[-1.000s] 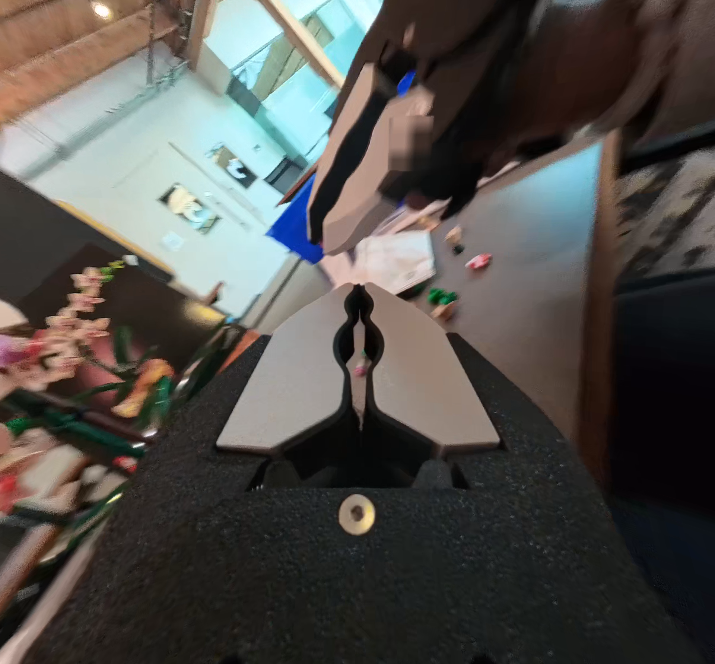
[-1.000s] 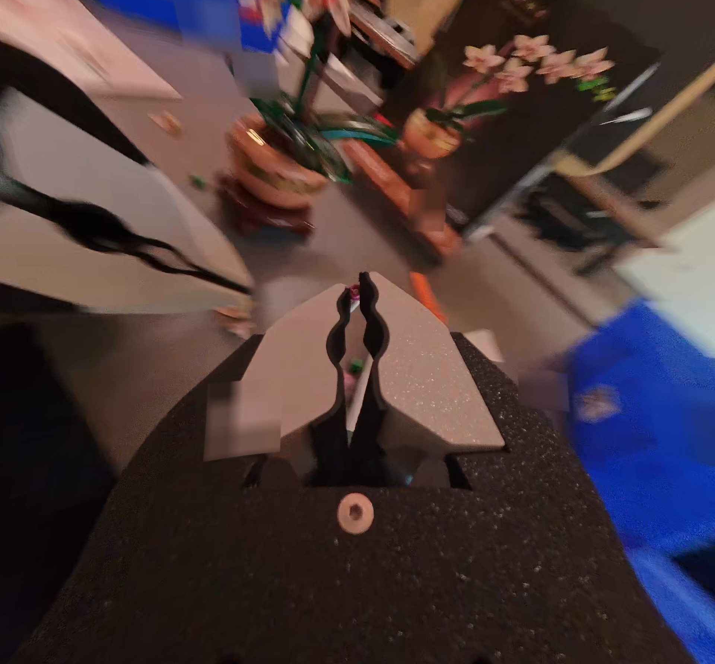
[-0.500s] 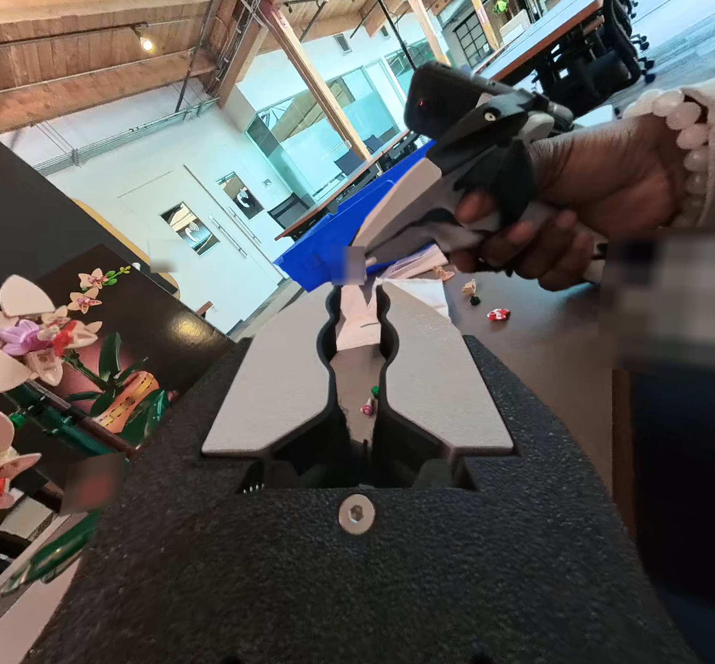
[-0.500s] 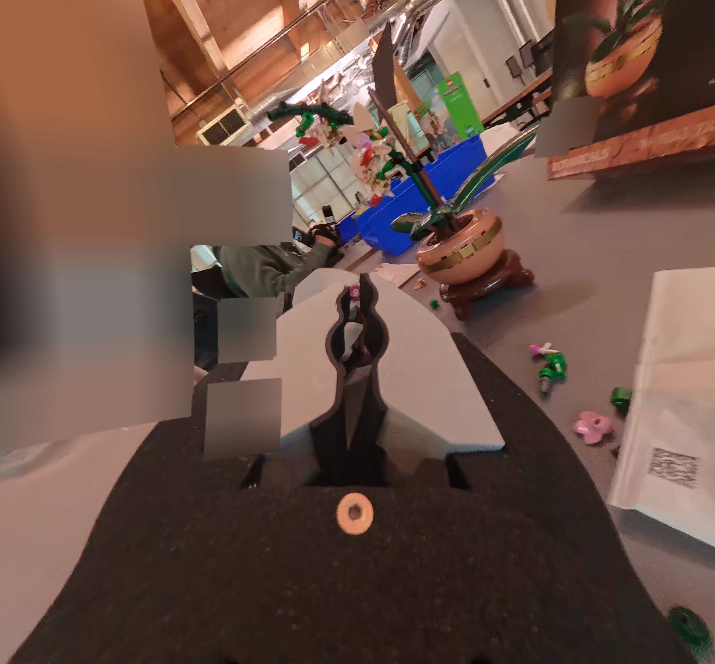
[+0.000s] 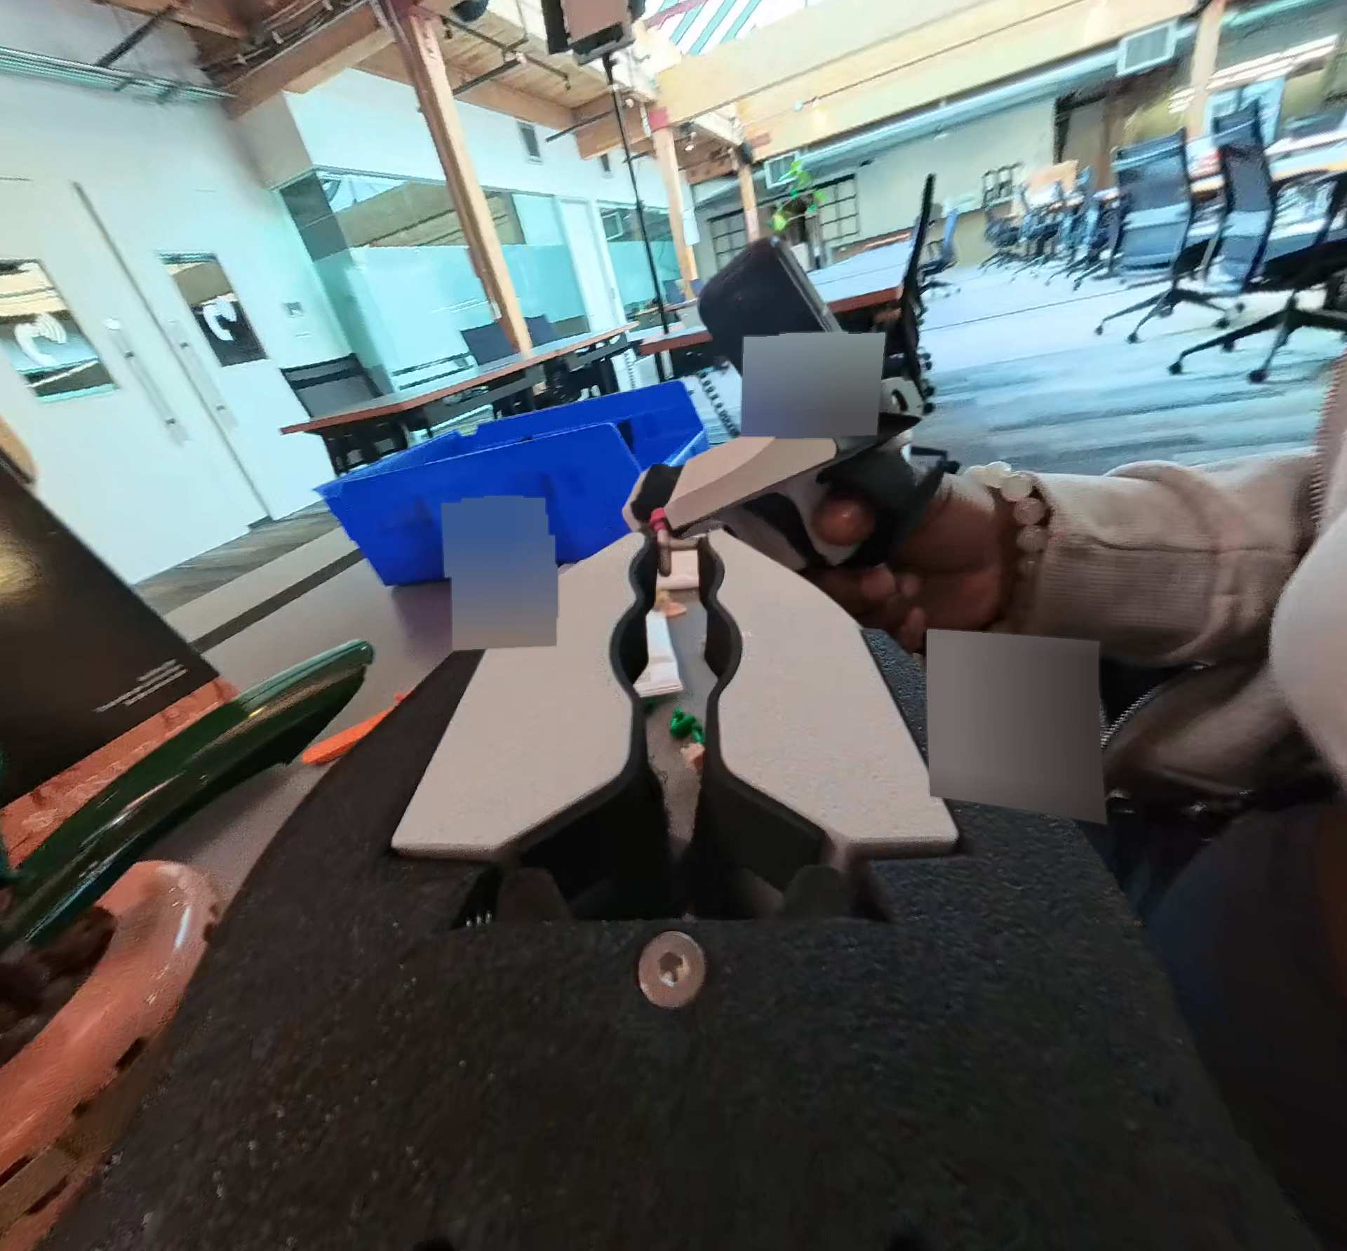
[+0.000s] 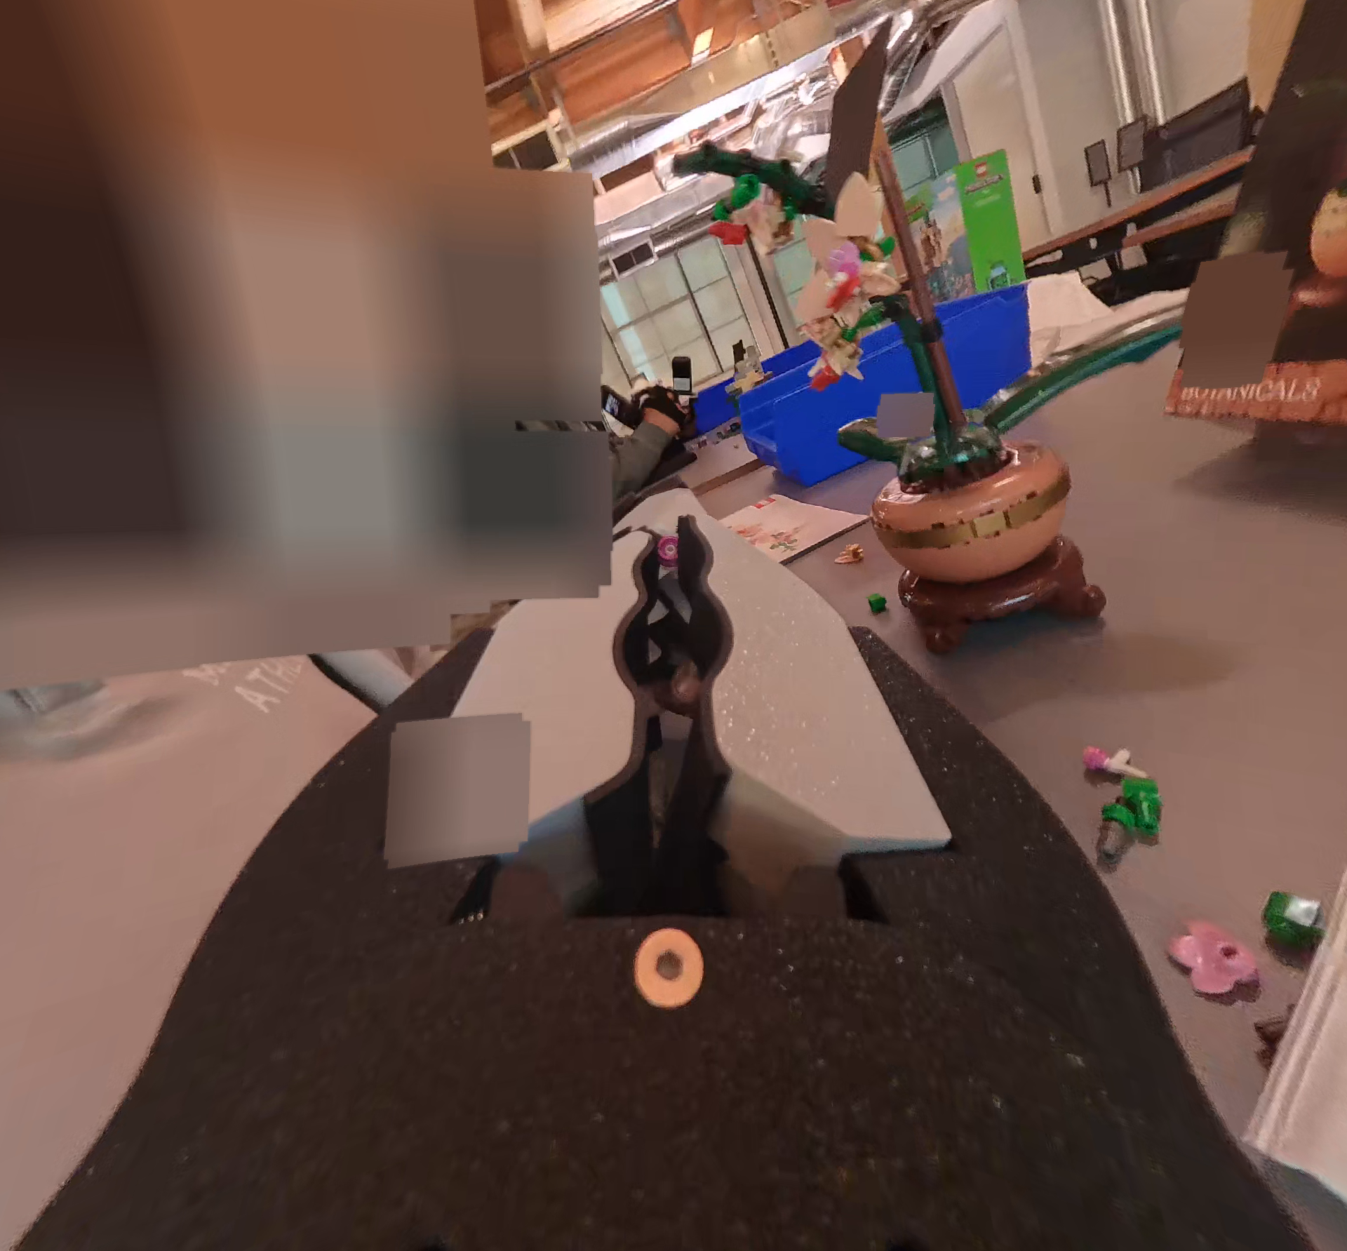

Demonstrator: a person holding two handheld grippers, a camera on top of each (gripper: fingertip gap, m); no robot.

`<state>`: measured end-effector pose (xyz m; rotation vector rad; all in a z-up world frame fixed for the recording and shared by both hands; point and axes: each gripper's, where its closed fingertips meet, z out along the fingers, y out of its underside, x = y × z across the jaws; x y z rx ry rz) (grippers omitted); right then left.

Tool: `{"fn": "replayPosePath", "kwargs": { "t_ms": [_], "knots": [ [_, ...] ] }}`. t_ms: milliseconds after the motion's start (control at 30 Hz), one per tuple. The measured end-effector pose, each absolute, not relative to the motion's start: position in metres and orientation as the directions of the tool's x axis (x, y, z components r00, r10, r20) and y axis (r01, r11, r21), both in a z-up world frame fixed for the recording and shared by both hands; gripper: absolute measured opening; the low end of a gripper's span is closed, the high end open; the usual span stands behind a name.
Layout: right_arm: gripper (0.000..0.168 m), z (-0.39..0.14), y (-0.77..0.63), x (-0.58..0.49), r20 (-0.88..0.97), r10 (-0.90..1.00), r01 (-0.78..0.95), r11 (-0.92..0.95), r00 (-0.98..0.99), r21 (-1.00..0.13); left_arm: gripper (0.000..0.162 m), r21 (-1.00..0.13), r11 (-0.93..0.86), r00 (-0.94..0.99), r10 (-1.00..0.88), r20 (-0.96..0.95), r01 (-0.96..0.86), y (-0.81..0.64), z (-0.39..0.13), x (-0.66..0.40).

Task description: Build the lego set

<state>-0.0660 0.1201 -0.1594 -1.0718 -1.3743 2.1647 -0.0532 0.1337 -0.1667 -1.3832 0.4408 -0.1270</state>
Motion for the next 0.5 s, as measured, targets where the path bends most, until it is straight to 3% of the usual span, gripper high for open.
{"fn": "replayPosePath", "kwargs": {
  "t_ms": [33, 167, 300, 433, 500],
  "knots": [
    [0.004, -0.158, 0.118, -0.064, -0.366, 0.663, 0.082, -0.419, -0.653, -0.904, 0.01, -0.968, 0.193, 0.906, -0.361, -0.221, -0.159, 0.133, -0.166, -0.051],
    [0.004, -0.159, 0.111, -0.056, -0.19, 0.703, 0.043, -0.221, -0.686, -0.974, 0.009, -0.98, 0.154, 0.866, -0.466, -0.184, -0.125, 0.127, -0.167, -0.042],
    [0.004, -0.16, 0.111, -0.057, -0.109, 0.728, 0.032, -0.118, -0.677, -0.992, 0.008, -0.958, 0.182, 0.881, -0.384, -0.278, -0.223, 0.129, -0.168, -0.046],
    [0.0, -0.158, 0.118, -0.066, 0.203, 0.866, -0.121, 0.166, -0.456, -0.979, 0.008, -0.974, 0.129, 0.934, -0.285, -0.214, -0.184, 0.133, -0.169, -0.058],
    [0.0, -0.161, 0.121, -0.07, 0.249, 0.885, -0.111, 0.224, -0.394, -0.968, 0.008, -0.976, 0.097, 0.941, -0.262, -0.212, -0.193, 0.136, -0.174, -0.063]
  ]
}}
